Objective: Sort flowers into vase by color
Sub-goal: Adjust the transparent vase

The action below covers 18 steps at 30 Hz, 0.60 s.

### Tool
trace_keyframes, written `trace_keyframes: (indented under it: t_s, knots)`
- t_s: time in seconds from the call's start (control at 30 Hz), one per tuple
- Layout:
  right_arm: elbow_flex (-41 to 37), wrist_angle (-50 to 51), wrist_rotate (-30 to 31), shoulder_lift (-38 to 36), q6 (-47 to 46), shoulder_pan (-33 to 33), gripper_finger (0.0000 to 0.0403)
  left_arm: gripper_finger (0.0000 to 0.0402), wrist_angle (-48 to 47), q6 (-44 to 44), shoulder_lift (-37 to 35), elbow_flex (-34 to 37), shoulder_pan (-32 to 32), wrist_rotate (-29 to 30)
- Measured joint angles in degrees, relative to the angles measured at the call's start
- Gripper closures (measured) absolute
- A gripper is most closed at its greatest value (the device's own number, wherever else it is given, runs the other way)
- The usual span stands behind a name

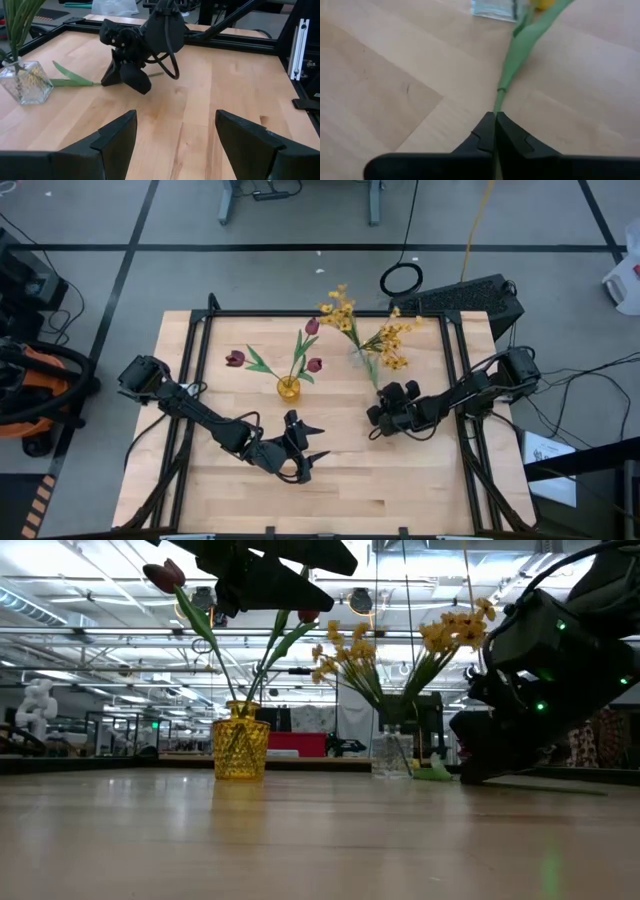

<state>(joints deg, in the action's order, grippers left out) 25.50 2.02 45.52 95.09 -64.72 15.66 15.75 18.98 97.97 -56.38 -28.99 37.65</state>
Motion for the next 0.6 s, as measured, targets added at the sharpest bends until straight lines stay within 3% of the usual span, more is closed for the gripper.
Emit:
trace_keyframes:
  t_s: [0.6]
  knots:
    - [2.73,18.2,-10.79,-10.76,-5.05,8.14,0.0403,0.0126,-0.05,-0.2,0.0,0.0,0.0,-0.44]
